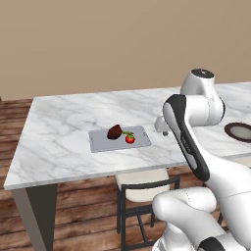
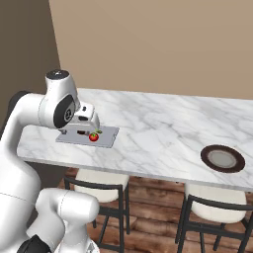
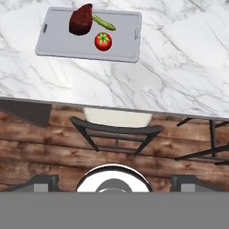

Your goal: Create a steak meal by picking up the steak and asparagus from the tray and placing them on the plate. Leave the tomato on the tray.

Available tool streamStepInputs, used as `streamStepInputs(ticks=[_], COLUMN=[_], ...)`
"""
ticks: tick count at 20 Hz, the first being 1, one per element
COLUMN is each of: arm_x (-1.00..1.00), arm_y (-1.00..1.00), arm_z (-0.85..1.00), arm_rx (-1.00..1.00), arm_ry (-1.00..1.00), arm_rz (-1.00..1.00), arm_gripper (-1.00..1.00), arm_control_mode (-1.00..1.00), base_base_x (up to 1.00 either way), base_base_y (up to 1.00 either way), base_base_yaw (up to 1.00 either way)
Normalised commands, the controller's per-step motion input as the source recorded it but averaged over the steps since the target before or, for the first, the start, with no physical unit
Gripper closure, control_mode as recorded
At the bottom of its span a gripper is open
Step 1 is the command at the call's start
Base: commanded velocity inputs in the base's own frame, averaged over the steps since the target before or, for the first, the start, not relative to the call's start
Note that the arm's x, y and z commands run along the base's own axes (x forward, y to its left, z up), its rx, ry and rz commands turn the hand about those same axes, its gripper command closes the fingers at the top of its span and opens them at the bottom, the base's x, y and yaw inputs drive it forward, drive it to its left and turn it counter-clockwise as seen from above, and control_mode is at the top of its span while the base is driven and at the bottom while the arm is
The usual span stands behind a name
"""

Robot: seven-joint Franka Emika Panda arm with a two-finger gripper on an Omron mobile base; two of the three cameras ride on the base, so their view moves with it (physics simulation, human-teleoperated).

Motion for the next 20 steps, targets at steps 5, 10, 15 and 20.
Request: streamStepInputs(ticks=[5,10,15,20], arm_x=[0.00,0.00,0.00,0.00], arm_y=[0.00,0.00,0.00,0.00], arm_z=[0.00,0.00,0.00,0.00], arm_rx=[0.00,0.00,0.00,0.00], arm_ry=[0.00,0.00,0.00,0.00], arm_rz=[0.00,0.00,0.00,0.00], arm_gripper=[-1.00,-1.00,-1.00,-1.00], arm_control_mode=[1.00,1.00,1.00,1.00], base_base_x=[-0.52,-0.62,-0.22,0.00], base_base_y=[-0.04,-0.28,-0.75,-0.91], base_base_yaw=[0.00,0.00,0.00,0.00])
